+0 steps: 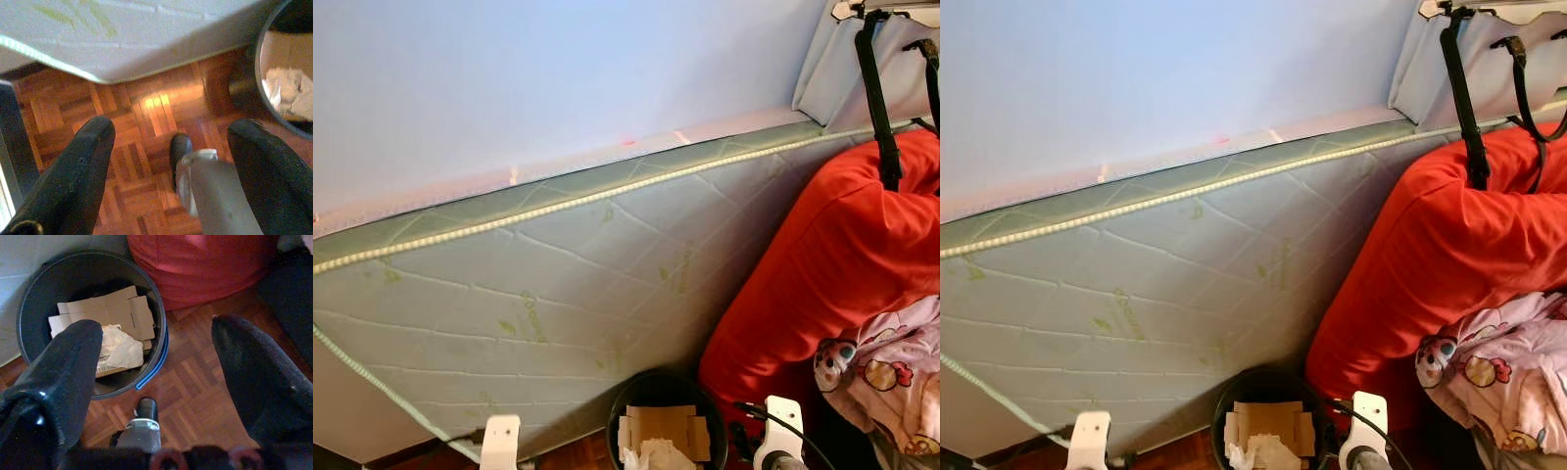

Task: Clean up the room

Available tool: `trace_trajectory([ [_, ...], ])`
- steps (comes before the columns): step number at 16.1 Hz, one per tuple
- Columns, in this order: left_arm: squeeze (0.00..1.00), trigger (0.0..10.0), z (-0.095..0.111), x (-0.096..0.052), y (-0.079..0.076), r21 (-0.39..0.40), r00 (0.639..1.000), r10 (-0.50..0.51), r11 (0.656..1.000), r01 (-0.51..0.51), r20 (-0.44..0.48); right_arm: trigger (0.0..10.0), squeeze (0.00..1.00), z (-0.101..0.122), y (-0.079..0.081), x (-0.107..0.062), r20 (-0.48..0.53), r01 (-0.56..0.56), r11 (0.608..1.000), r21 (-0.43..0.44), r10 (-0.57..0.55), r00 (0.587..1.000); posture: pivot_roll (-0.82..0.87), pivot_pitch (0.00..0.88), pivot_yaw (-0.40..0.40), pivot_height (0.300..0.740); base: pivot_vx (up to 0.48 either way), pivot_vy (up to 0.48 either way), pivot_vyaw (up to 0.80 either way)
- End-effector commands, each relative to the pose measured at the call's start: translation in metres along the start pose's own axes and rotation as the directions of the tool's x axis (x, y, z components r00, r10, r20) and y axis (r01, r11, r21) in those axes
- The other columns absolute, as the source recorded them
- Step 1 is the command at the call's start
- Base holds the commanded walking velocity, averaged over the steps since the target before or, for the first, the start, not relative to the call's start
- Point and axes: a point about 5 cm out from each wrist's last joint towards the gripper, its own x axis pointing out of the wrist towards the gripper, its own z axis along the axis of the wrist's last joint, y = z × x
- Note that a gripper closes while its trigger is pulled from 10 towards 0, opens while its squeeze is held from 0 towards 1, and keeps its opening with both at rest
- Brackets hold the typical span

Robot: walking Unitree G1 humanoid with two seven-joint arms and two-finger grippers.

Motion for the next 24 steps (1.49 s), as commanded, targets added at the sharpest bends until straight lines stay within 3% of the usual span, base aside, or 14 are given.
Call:
trace_trajectory([
  [1, 0.00, 10.0, -0.011, -0.002, -0.001, 0.008, 0.999, -0.012, 1.000, 0.012, -0.043, 10.0, 0.00, -0.005, -0.001, -0.001, -0.020, 0.008, 1.000, 0.019, -0.007, 1.000, -0.06, 0.000, 0.038, 0.722, 0.000, 0.000, 0.00],
  [9, 0.00, 10.0, -0.010, -0.002, 0.004, 0.002, 0.999, -0.002, 1.000, 0.002, -0.041, 10.0, 0.00, -0.010, 0.002, -0.001, -0.044, -0.006, 1.000, 0.006, 0.006, 0.999, -0.06, 0.000, 0.068, 0.722, 0.000, 0.000, -0.60],
  [17, 0.00, 10.0, -0.014, -0.002, -0.002, 0.018, 0.999, -0.013, 1.000, 0.014, -0.044, 10.0, 0.00, -0.010, -0.002, -0.002, -0.055, -0.020, 0.999, -0.039, 0.018, 0.998, -0.04, 0.000, 0.043, 0.722, 0.000, 0.000, -0.68],
  [21, 0.00, 10.0, -0.005, -0.001, 0.001, 0.034, 1.000, -0.008, 0.999, 0.009, -0.026, 10.0, 0.00, -0.008, -0.002, -0.001, -0.049, -0.024, 0.998, -0.049, 0.022, 0.999, -0.04, 0.000, 0.037, 0.722, 0.000, 0.000, -0.68],
  [24, 0.00, 10.0, -0.002, 0.000, 0.002, 0.038, 1.000, -0.001, 0.999, 0.001, -0.014, 10.0, 0.00, -0.007, -0.002, -0.001, -0.051, -0.024, 0.998, -0.052, 0.021, 0.998, -0.03, 0.000, 0.029, 0.722, 0.000, -0.480, -0.68],
])
